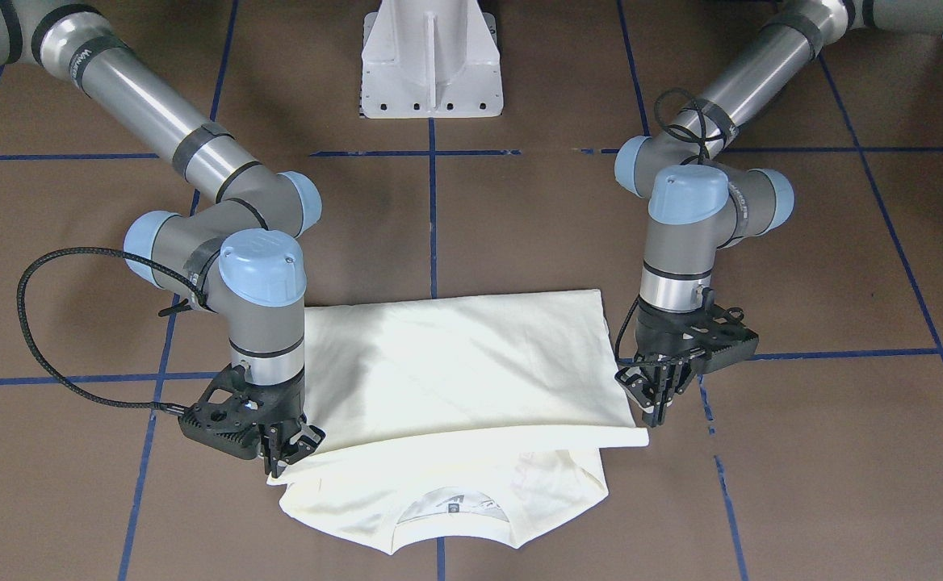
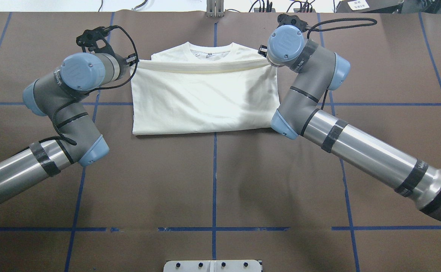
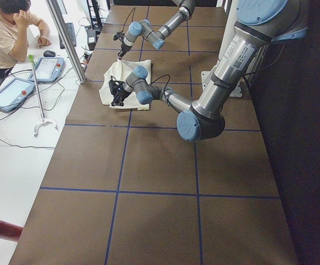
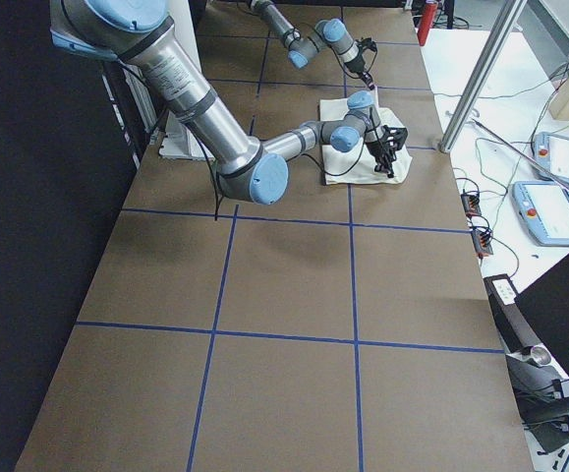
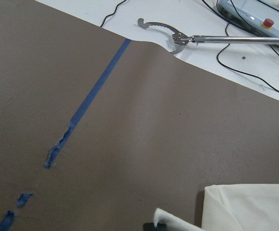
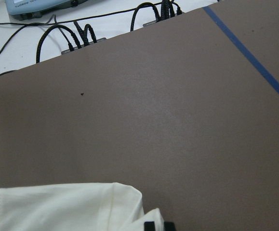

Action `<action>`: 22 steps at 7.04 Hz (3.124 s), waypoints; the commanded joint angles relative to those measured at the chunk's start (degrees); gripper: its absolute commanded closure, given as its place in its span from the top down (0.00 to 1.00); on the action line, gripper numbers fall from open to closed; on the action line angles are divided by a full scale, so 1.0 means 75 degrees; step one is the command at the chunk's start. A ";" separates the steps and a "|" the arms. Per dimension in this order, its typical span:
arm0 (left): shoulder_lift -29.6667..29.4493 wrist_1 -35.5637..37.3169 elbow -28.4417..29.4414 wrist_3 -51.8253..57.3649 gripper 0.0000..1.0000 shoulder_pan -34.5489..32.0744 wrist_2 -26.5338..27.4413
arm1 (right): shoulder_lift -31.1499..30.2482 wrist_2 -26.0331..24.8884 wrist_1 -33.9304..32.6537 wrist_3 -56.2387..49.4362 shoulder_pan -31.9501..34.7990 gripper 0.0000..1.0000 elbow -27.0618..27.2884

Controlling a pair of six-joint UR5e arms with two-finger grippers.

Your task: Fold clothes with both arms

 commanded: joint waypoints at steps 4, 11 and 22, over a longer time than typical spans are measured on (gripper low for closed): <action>0.0023 -0.0013 -0.0002 0.0334 0.42 -0.0117 -0.0131 | -0.1615 0.0997 0.0012 0.0172 -0.0109 0.52 0.2558; 0.0058 -0.0024 -0.0131 0.0334 0.42 -0.0106 -0.0729 | -0.3194 0.0205 0.0035 0.2223 -0.1516 0.66 0.4059; 0.0105 0.0035 -0.1455 -0.0310 0.46 0.0104 -0.2040 | -0.6827 0.1225 -0.0082 0.3545 -0.5551 0.00 0.9235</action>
